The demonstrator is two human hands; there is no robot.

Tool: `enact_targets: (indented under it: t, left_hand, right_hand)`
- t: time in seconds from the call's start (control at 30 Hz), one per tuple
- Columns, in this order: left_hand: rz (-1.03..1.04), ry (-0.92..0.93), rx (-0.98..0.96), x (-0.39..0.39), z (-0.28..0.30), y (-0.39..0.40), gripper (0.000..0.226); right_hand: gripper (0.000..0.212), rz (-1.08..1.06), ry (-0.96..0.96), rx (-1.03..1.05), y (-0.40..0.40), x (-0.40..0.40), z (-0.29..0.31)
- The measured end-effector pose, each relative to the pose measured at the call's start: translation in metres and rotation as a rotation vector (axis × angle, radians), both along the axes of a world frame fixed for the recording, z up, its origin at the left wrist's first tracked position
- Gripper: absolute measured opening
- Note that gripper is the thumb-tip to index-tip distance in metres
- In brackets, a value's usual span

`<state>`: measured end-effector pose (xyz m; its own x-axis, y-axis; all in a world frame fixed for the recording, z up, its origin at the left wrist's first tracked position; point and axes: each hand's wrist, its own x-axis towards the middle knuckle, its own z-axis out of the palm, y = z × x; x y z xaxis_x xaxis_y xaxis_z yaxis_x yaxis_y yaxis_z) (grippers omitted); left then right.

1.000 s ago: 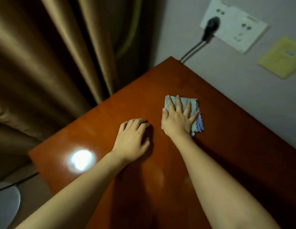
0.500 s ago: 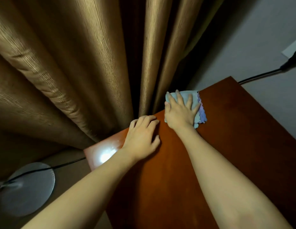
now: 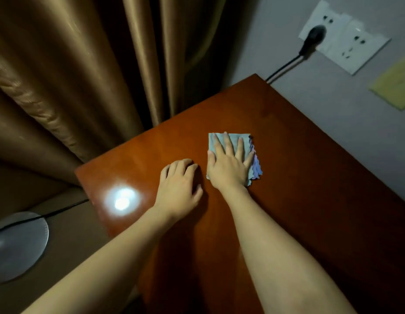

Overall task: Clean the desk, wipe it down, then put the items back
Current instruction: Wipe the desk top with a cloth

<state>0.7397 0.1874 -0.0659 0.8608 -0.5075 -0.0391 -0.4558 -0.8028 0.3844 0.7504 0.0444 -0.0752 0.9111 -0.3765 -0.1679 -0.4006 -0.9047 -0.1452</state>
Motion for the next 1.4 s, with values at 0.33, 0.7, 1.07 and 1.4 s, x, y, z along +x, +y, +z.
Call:
enact_targets:
  t: [0.33, 0.7, 1.07, 1.4]
  left_hand:
    - [-0.185, 0.015, -0.018, -0.178, -0.002, -0.094, 0.054]
    - [-0.392, 0.013, -0.037, -0.397, 0.001, -0.205, 0.051]
    - [-0.599, 0.010, 0.030, -0.552, -0.003, -0.283, 0.054]
    - [-0.761, 0.001, 0.037, -0.620, -0.004, -0.316, 0.052]
  right_hand:
    - [0.051, -0.235, 0.009, -0.038, -0.099, -0.205, -0.003]
    - [0.051, -0.488, -0.083, 0.013, -0.218, -0.479, -0.005]
    - [0.051, -0.763, -0.056, 0.003, -0.300, -0.691, -0.004]
    - [0.051, -0.893, -0.027, 0.005, -0.336, -0.794, -0.003]
